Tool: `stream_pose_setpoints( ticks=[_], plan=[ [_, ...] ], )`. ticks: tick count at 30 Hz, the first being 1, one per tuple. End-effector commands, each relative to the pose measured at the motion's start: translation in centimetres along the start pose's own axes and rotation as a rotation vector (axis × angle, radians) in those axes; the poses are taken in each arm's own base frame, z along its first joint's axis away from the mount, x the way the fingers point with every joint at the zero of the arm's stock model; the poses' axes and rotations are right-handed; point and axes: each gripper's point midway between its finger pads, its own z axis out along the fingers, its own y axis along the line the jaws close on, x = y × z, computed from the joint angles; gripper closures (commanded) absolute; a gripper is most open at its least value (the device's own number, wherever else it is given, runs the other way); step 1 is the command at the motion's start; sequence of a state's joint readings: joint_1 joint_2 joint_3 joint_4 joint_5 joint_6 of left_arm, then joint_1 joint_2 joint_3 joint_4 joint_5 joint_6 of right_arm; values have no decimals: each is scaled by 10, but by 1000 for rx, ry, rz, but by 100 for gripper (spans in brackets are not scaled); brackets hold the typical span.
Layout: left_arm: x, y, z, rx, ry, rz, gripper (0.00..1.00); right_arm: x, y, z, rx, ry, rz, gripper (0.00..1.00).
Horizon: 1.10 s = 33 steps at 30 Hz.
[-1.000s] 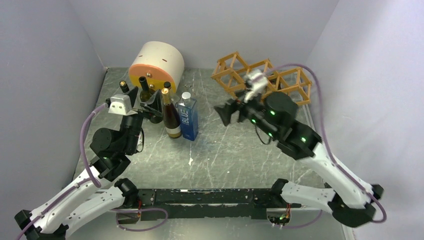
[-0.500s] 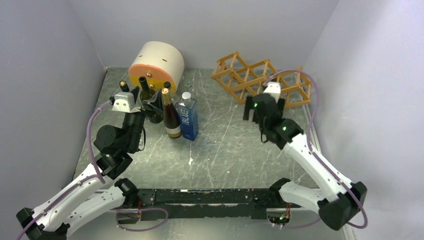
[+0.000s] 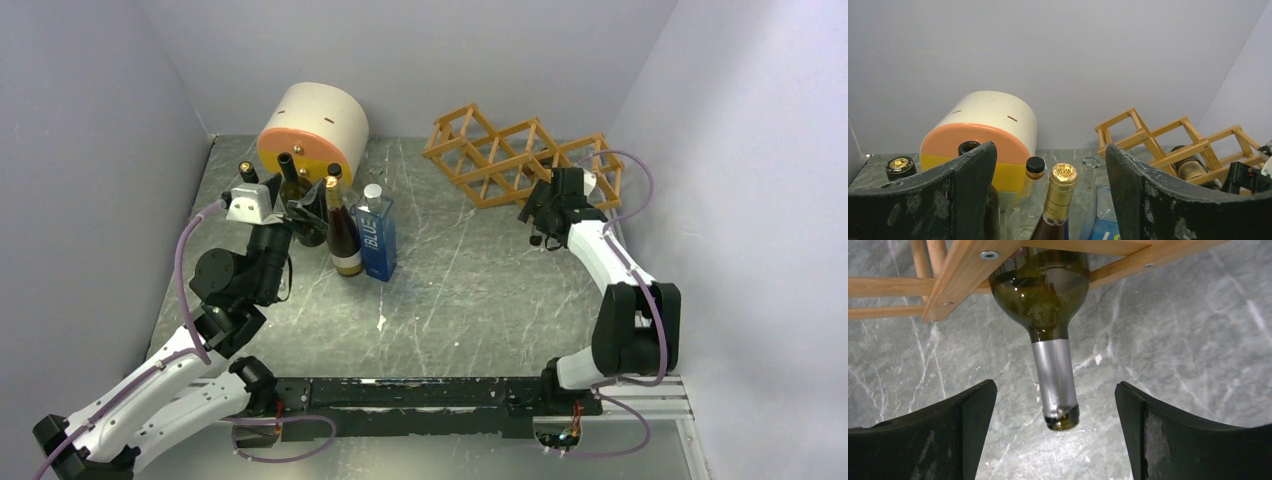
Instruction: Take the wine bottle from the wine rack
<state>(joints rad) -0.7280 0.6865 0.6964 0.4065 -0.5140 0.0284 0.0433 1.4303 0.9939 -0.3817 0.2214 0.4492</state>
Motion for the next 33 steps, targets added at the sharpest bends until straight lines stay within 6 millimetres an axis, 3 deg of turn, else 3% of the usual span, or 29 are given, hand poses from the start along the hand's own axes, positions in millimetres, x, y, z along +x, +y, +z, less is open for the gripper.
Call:
stream_pose_setpoints(
  ticks=[1,7,10,18,25,33],
  plan=[
    [-15,-1,0,11,-29,-33,17,-6,20,24,-98,-16,47,11],
    [-20,-2,-2,23,-42,-42,17,-6,25,45,-125,-43,71,28],
    [-20,0,-2,12,-45,-38,16,-5,22,52,-104,-44,83,31],
    [-18,-2,0,15,-35,-34,17,-3,13,66,-67,-79,103,51],
    [-17,0,0,6,-34,-29,17,-6,5,57,-72,-166,121,71],
    [-16,-4,0,25,-27,-33,17,-11,5,19,-161,-287,159,100]
  ],
)
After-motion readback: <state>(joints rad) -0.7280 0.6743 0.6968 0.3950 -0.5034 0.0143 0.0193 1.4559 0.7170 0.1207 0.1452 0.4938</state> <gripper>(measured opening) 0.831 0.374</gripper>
